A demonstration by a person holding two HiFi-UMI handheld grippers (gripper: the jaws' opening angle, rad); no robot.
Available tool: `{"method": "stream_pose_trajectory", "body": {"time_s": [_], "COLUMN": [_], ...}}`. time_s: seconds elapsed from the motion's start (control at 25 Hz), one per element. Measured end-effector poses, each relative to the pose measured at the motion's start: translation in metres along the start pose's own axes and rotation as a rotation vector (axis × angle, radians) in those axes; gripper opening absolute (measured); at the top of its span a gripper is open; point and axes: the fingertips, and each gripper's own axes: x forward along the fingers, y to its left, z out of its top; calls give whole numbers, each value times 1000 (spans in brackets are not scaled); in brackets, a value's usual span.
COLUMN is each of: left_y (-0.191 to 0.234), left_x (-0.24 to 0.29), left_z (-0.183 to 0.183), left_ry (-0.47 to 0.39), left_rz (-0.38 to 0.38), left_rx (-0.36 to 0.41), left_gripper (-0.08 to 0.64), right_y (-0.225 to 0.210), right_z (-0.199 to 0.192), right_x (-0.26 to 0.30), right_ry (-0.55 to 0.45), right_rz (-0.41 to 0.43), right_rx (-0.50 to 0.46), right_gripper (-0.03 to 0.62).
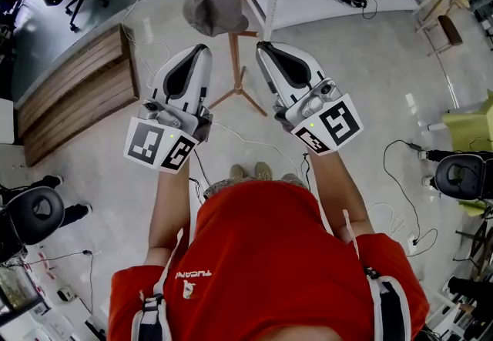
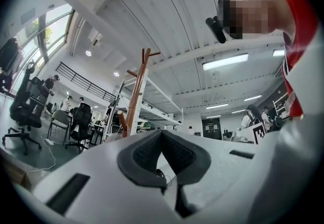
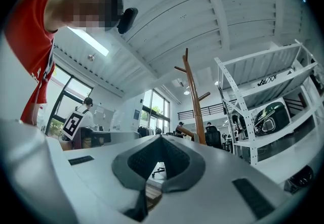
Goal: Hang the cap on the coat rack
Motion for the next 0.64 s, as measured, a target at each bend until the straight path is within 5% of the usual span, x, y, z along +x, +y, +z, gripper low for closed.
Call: {"method": "stream_pose_trajectory", "body": {"time_s": [0.64], "left_y": [5], "left_x": [0], "left_z": [-6], "left_ry": [4], "left_rz": [11], "left_rx": [-11], "left_gripper": [8], "right_y": [-2], "right_z": [-3], "right_x": [0], "right_ry": [2], "right_rz": [4], "right_rx": [-1], "right_gripper": [23]}}
